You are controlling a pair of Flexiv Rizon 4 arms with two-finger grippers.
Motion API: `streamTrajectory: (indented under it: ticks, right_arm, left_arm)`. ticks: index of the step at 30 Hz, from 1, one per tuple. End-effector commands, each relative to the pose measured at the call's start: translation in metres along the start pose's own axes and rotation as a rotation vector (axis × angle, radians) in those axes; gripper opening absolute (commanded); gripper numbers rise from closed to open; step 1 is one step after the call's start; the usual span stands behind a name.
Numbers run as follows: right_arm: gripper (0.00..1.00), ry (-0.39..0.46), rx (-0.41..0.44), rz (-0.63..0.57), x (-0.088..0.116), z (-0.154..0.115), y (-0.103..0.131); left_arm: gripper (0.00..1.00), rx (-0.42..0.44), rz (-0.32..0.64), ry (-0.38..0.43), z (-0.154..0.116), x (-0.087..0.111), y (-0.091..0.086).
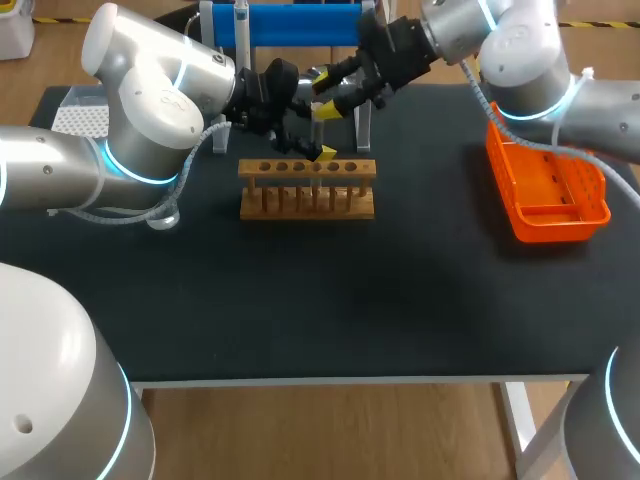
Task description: Invert the test tube, pick up the pipette, mount the tip to pipette, aspirate from beaker and dispense into the tube, eject the tip, return the pipette, and cap with the stopper.
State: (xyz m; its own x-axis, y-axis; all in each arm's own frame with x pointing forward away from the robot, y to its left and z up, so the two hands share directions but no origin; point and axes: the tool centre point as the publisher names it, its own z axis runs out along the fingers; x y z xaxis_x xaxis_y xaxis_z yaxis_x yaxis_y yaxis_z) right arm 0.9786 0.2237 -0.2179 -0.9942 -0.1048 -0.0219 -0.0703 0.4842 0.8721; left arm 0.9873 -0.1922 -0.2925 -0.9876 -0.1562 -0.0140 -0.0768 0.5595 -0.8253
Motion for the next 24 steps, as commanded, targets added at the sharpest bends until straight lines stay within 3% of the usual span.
streamTrajectory:
  ticks: [1, 6, 8, 9, 10, 11, 24]
  right_arm:
    - [1.0, -0.004, -0.121, -0.009, 0.008, -0.017, -0.007]
    - [1.0, -0.033, -0.245, -0.037, 0.008, -0.026, -0.002]
    - [0.48, -0.035, -0.282, -0.049, 0.01, -0.028, 0.0]
    - [0.33, -0.028, -0.301, -0.046, 0.01, -0.028, 0.001]
    - [0.1, -0.025, -0.314, -0.045, 0.01, -0.028, 0.001]
    - [0.0, -0.019, -0.323, -0.041, 0.01, -0.028, 0.003]
    - [0.0, 0.016, -0.398, 0.009, 0.006, -0.014, 0.009]
  left_arm:
    - [1.0, -0.004, -0.001, 0.004, 0.0, -0.001, -0.001]
    - [1.0, -0.004, -0.001, 0.004, 0.0, -0.001, -0.001]
    - [1.0, -0.004, -0.001, 0.004, 0.0, -0.001, -0.001]
    - [1.0, -0.004, -0.001, 0.004, 0.0, -0.001, -0.001]
    - [1.0, -0.004, -0.001, 0.004, 0.0, -0.001, -0.001]
    - [1.0, -0.004, -0.001, 0.004, 0.0, -0.001, -0.001]
    - [1.0, -0.004, -0.001, 0.004, 0.0, -0.001, -0.001]
